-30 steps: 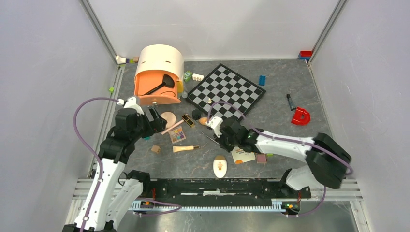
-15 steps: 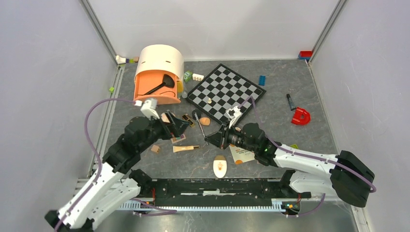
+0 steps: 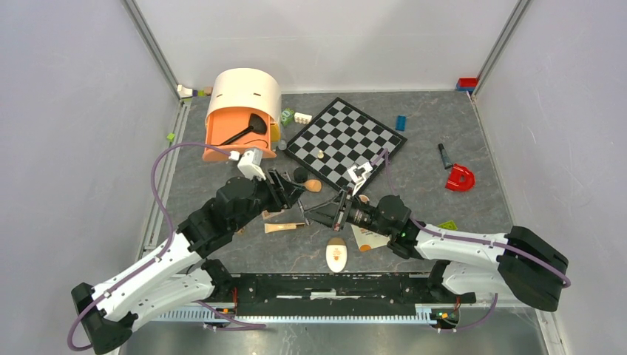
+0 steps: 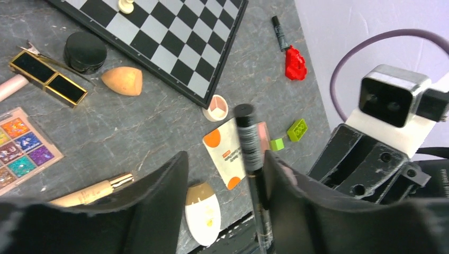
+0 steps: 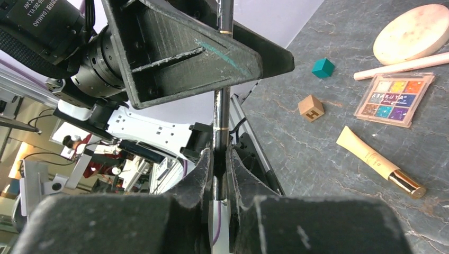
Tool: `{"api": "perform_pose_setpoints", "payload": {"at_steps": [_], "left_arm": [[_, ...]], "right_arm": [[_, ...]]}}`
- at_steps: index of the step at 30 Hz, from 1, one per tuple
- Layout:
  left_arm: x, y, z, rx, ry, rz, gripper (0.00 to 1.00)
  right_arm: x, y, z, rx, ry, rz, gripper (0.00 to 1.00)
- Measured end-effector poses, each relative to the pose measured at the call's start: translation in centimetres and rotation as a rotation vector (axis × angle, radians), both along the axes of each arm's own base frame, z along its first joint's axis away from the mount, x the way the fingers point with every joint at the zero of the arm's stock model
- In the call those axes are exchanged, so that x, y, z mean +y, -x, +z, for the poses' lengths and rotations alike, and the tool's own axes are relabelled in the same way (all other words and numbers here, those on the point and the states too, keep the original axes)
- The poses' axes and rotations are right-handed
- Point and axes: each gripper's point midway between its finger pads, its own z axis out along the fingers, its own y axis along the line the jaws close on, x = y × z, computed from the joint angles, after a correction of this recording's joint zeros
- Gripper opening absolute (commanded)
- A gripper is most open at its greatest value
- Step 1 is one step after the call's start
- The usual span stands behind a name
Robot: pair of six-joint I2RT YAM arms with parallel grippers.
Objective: Organize the makeup
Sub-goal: Pick up the makeup from the center of the board.
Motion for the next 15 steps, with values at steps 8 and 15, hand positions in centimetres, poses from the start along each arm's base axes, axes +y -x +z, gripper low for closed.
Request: {"api": "perform_pose_setpoints", "payload": {"at_steps": [8,15], "left_arm": [[-0.8,0.0,1.3,-0.009,0.072,-0.006,0.2],[-1.6,0.1,1.5,0.016,0.113,-0.024,0.02]], "right_arm": [[0.1,0.2,0.0,0.011,-0.015,0.004,0.0],[0.3,0.1,-0.6,0.015,0.002,0.008,0.3]]}}
